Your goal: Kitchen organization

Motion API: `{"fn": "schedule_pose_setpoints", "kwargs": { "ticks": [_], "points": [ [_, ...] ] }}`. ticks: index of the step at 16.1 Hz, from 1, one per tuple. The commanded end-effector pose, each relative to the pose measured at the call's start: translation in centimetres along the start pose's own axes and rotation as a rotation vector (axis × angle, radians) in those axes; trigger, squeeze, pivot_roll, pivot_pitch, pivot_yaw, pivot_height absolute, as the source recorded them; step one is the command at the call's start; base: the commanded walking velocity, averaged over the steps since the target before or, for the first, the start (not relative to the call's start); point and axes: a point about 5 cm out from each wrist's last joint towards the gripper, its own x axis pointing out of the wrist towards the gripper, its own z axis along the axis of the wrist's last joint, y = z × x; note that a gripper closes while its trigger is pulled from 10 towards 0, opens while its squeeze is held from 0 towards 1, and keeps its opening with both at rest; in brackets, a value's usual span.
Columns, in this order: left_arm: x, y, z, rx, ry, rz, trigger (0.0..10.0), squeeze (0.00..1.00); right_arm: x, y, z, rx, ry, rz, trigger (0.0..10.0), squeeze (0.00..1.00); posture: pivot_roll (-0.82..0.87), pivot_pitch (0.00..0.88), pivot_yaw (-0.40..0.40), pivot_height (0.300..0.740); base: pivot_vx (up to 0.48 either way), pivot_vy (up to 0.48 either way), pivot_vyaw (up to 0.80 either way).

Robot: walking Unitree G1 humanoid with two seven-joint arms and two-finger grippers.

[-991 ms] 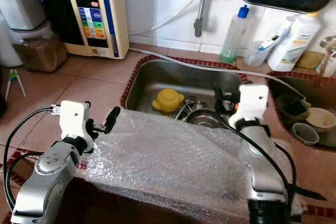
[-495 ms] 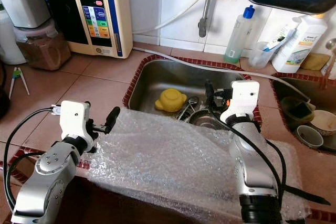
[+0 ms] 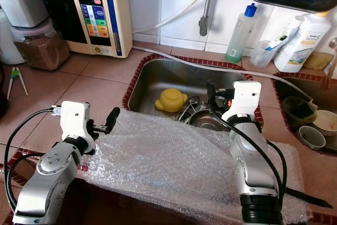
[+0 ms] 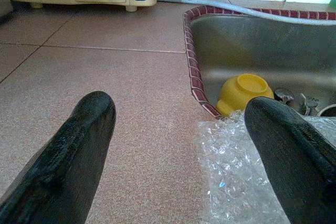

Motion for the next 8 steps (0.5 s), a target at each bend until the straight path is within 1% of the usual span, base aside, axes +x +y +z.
{"fn": "schedule_pose_setpoints", "kwargs": {
  "ticks": [1, 8],
  "points": [
    [0.18, 0.07, 0.11, 0.000, 0.004, 0.009, 10.0, 0.00, 0.20, -0.23, 0.22, 0.006, 0.000, -0.004, 10.0, 0.00, 0.01, 0.062, -0.020, 0.740, 0.000, 0.000, 0.00],
    [0.48, 0.01, 0.14, 0.005, 0.004, 0.004, 10.0, 0.00, 0.45, -0.30, 0.30, 0.006, -0.003, -0.002, 10.0, 0.00, 0.01, 0.047, -0.020, 0.740, -0.258, 0.000, 0.00]
  ]
}}
